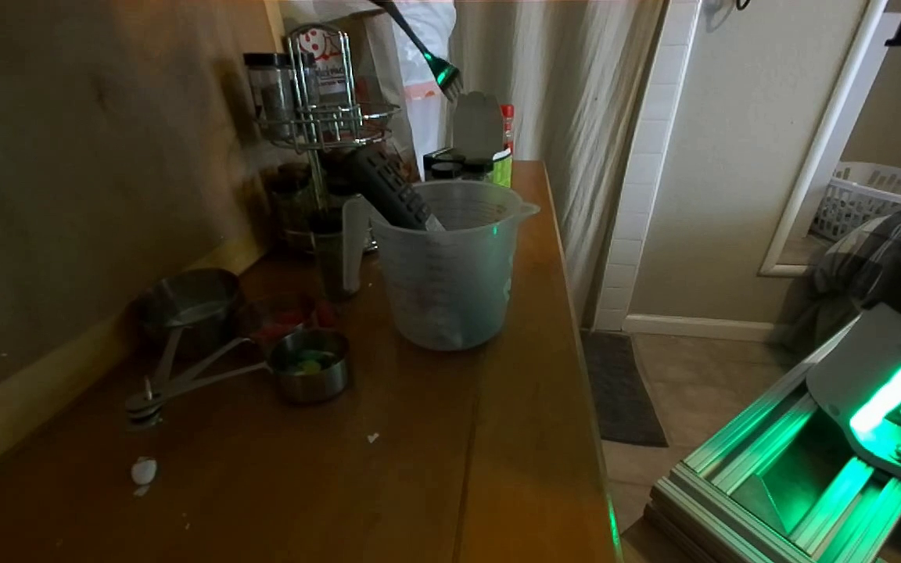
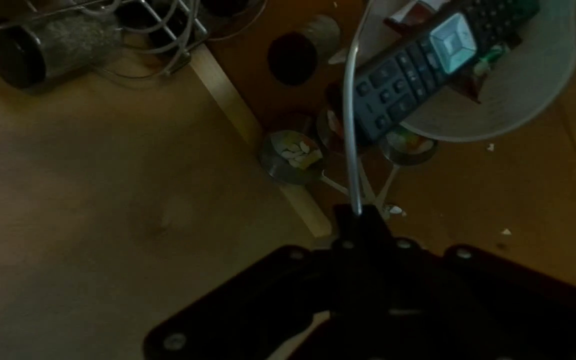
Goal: Put the fork in the jar
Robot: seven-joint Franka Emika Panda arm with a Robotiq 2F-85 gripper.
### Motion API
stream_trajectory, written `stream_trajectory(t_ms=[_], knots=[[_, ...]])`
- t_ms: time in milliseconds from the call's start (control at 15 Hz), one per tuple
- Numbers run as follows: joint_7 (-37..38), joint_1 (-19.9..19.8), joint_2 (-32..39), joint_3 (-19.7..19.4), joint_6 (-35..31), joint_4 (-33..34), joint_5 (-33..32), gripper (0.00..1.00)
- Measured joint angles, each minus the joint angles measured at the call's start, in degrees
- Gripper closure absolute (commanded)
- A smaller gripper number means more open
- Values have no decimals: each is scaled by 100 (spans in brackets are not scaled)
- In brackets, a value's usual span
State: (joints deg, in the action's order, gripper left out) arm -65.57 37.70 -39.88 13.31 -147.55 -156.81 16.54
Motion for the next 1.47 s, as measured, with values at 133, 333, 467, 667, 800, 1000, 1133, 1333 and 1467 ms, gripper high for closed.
stream_trajectory(t_ms=[133, 333, 467, 667, 800, 1000, 1133, 1333, 1467], knots=[[89, 414, -489, -239, -238, -328, 269, 98], [-192, 482, -828, -274, -450, -197, 714, 93], [-258, 484, -904, -281, -479, -193, 775, 93], [-262, 484, -903, -283, -488, -199, 776, 98], [-209, 474, -899, -283, -487, -197, 775, 98], [4, 520, -921, -483, -479, -186, 1045, 98], [101, 597, -938, -689, -432, -184, 1368, 98], [204, 758, -934, -812, -315, -185, 2083, 98], [225, 903, -901, -778, -252, -194, 2683, 98]])
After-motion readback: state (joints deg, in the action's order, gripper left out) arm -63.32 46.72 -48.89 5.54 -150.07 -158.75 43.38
